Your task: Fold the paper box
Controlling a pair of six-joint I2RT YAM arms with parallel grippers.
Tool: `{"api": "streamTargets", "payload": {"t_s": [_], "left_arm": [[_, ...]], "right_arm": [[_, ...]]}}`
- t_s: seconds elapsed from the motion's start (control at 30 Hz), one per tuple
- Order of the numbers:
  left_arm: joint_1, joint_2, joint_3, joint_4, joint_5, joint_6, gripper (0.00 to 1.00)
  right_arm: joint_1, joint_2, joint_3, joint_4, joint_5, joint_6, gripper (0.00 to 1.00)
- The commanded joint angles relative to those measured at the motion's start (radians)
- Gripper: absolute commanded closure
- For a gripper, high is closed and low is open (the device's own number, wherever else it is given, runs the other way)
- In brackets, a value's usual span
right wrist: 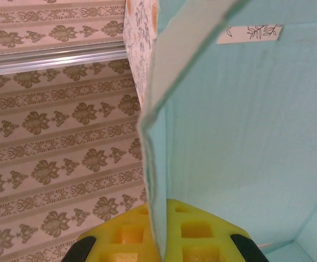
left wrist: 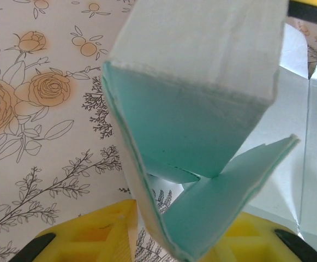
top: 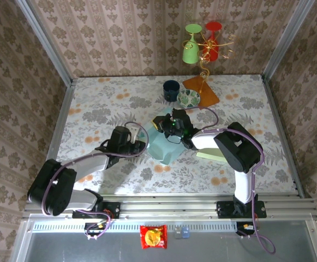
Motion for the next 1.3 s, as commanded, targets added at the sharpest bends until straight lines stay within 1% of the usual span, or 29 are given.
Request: {"api": "streamTargets", "payload": {"t_s": [0.0, 0.13, 0.3, 0.43, 0.53, 0.67, 0.87, 1.0, 1.13, 1.27], "left_arm": [[-0.023, 0.021, 0.039, 0.038, -0.074, -0.025, 0.68], [-0.037, 0.036, 0.036, 0.076, -0.122, -0.043, 0.68], [-0.037, 0.076, 0.041, 0.122, -0.132, -0.061, 0.68], [-0.039, 0.102, 0.054, 0.151, -0.124, -0.064, 0.68], [-0.047, 0.122, 0.070, 0.154, -0.140, -0.069, 0.68], [-0.051, 0.138, 0.081, 0.157, -0.184, -0.094, 0.68], [-0.054, 0.161, 0.093, 0.157, -0.242, -0.146, 0.64], [-0.057, 0.182, 0.097, 0.176, -0.276, -0.187, 0.64], [-0.062, 0.199, 0.086, 0.231, -0.298, -0.219, 0.64], [-0.074, 0.218, 0.084, 0.276, -0.318, -0.216, 0.65]], "right_arm": [[0.009, 0.015, -0.020, 0.068, 0.036, 0.034, 1.00], [0.024, 0.031, -0.051, 0.154, 0.085, 0.071, 1.00], [0.048, 0.073, -0.080, 0.261, 0.138, 0.122, 1.00], [0.057, 0.072, -0.087, 0.259, 0.157, 0.115, 1.00], [0.070, 0.074, -0.098, 0.271, 0.177, 0.114, 1.00], [0.085, 0.076, -0.111, 0.286, 0.205, 0.115, 1.00], [0.103, 0.081, -0.121, 0.300, 0.242, 0.136, 1.00], [0.112, 0.079, -0.119, 0.299, 0.270, 0.151, 1.00], [0.121, 0.081, -0.114, 0.300, 0.286, 0.172, 1.00], [0.123, 0.081, -0.107, 0.282, 0.290, 0.187, 1.00]]}}
